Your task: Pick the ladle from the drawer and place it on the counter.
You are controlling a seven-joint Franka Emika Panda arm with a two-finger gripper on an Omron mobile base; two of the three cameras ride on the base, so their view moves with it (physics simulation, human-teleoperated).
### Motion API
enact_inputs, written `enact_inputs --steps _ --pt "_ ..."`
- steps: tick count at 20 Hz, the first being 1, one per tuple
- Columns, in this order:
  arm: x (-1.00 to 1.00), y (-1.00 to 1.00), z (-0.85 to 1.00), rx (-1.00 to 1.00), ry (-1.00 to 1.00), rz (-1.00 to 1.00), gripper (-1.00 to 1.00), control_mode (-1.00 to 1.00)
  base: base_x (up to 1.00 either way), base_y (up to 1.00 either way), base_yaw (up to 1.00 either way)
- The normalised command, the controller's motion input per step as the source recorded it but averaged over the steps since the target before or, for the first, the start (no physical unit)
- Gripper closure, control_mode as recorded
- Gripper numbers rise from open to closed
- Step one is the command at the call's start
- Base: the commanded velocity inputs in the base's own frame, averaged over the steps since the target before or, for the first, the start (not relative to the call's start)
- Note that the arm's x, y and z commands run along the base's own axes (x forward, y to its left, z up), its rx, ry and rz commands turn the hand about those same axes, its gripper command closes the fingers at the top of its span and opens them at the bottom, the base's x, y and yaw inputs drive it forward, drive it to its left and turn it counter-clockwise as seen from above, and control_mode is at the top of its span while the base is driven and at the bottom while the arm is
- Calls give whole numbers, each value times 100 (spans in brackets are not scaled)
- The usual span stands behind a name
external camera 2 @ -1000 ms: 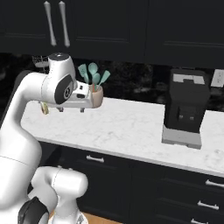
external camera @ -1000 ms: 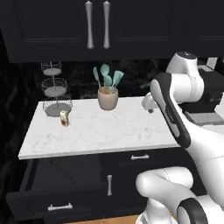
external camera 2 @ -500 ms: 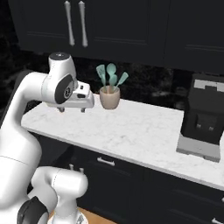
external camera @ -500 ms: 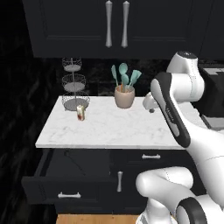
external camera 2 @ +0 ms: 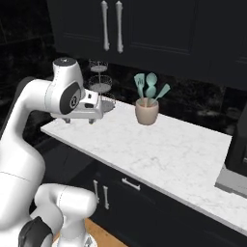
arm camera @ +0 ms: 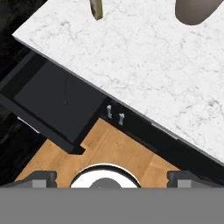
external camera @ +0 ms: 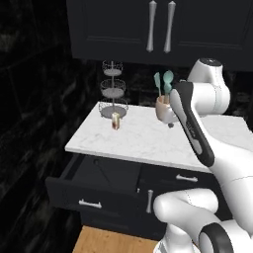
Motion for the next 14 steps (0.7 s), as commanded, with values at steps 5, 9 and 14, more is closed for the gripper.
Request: enact_inputs --steps 5,9,14 --pt "0 0 0 0 0 0 -100 100 1 -63 34" --pt "0 0 0 0 0 0 -100 100 3 -61 31" --pt "10 0 0 0 0 2 -100 -100 9 -6 5"
